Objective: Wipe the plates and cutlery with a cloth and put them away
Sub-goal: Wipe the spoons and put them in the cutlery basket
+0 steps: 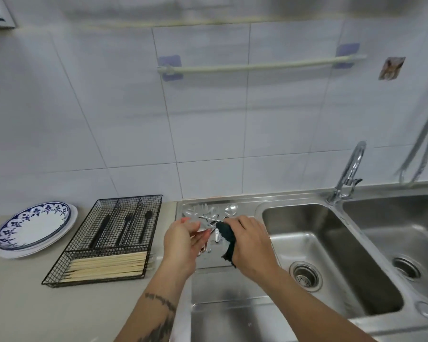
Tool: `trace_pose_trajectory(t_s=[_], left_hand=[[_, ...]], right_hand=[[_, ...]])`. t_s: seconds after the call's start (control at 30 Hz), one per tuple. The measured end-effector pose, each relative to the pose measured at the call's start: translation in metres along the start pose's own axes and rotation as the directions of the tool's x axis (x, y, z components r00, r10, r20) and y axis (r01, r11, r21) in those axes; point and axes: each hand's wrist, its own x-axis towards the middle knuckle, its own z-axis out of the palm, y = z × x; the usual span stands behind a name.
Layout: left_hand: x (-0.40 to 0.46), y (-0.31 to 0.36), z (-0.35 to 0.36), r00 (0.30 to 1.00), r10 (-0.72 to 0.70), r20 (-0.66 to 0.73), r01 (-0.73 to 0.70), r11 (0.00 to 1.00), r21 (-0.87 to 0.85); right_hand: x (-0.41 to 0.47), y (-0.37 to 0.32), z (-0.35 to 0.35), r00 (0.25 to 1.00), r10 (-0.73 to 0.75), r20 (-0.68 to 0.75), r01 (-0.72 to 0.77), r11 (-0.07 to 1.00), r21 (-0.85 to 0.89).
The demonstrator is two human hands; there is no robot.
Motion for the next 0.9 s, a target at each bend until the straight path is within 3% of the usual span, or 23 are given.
trace_pose_trajectory(t_s=[0.1,0.17,0.2,0.27,0.37,0.47,0.6,0.77,0.9], left_hand=[[0.003,0.008,-0.031,0.97,0.15,0.192,-0.205,0.929,0.308],[0.005,0.012,-0.054,0.917,0.263,0.301,-0.392,0.74,0.546],[0.005,0.016,-0.065,0.891,0.305,0.336,-0.452,0.656,0.604],[0.006,0.026,-0.081,0.879,0.328,0.345,-0.476,0.608,0.635],[0.011,0.045,-0.09,0.949,0.222,0.225,-0.311,0.773,0.553],[0.023,0.067,-0.09,0.986,0.087,0.146,-0.143,0.888,0.436],[0.038,0.082,-0.093,0.987,-0.008,0.157,-0.053,0.925,0.376],[0.044,0.075,-0.088,0.97,-0.113,0.213,0.036,0.941,0.336],[0.057,0.077,-0.097,0.975,-0.133,0.181,0.081,0.96,0.268]], right_hand=[[0.007,-0.012,-0.003,0.996,0.047,0.074,-0.052,0.996,0.075],[0.01,-0.026,-0.001,0.996,0.07,0.058,-0.076,0.991,0.107],[0.009,-0.033,0.0,0.997,0.071,0.04,-0.075,0.991,0.112],[0.006,-0.05,0.006,0.997,0.079,-0.01,-0.078,0.992,0.103],[0.0,-0.078,0.015,0.99,0.023,-0.141,-0.026,0.999,-0.026],[-0.002,-0.094,0.025,0.996,-0.045,-0.079,0.028,0.979,-0.204],[-0.006,-0.094,0.03,0.995,0.085,-0.045,-0.094,0.956,-0.28],[0.004,-0.111,0.032,0.998,-0.062,-0.006,0.057,0.956,-0.289],[0.003,-0.097,0.035,0.999,0.03,0.029,-0.021,0.963,-0.268]])
